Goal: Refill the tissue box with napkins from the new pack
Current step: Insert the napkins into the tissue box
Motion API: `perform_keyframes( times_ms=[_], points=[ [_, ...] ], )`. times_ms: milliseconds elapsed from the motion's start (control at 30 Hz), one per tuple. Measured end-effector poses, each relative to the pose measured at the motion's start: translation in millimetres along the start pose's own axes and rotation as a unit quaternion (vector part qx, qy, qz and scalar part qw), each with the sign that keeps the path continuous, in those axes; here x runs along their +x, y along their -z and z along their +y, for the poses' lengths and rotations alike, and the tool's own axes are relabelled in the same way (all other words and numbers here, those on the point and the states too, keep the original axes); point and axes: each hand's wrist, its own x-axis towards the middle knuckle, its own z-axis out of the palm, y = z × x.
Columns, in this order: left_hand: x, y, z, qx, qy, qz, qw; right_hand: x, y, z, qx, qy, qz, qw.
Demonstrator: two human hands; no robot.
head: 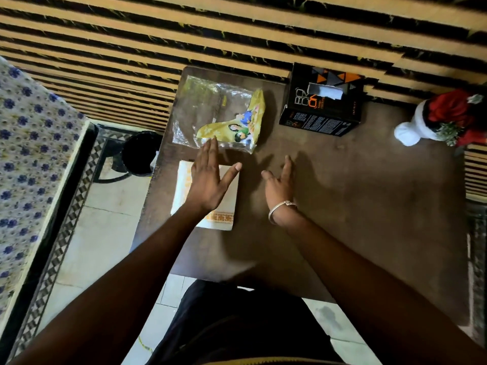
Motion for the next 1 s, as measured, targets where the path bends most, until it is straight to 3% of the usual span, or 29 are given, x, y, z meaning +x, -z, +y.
perform_keyframes(
  times_ms=[300,467,600,1000],
  points=[
    [72,-27,72,-0.117,-0.032,-0.109,0.987,95,99,-30,0.120,-0.025,0.177,0.977],
    [105,-40,114,-0.180,-0.019,-0.146,0.973,148,138,-39,0.207,-0.054,0.078,0.974],
    [123,-52,133,-0.235,0.006,-0.174,0.956,194,148,-18,0.157,-0.084,-0.010,0.984],
    [94,-72,138,-0.326,0.043,-0.136,0.935,133,159,-25,0.184,-0.017,-0.015,0.983]
  ],
)
